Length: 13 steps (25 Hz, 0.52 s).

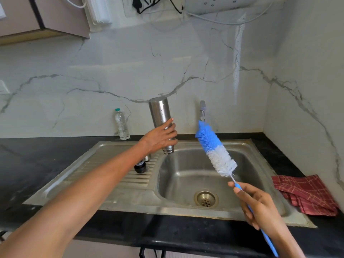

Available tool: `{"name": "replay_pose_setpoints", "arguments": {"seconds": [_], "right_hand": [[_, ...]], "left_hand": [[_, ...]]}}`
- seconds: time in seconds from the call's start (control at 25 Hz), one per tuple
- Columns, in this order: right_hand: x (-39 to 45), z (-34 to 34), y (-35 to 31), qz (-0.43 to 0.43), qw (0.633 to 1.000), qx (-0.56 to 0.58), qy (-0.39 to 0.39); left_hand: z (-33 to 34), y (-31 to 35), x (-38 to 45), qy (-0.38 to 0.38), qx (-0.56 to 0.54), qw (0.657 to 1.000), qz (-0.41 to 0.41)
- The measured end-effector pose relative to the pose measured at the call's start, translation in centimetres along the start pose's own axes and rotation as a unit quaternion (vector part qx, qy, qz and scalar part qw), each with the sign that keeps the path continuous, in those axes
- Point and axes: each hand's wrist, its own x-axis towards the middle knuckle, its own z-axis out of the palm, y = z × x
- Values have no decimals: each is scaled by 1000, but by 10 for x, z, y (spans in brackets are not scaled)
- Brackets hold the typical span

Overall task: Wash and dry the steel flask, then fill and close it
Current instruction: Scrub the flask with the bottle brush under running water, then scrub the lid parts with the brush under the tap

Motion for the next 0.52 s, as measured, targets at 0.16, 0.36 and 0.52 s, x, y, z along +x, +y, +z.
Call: {"name": "replay_pose_setpoints", "arguments": {"seconds": [0.16,0.36,0.52], "right_hand": [[33,49,-6,-2,999,-29,-35],[89,121,-9,-24,997,-55,-56],[115,175,-13,-49,991,-84,-91]], "left_hand": [[33,-20,-55,-56,1,998,-13],[68,-30,-117,-132,14,991,-21],[88,-24,-147,-219,40,975,-19]]}}
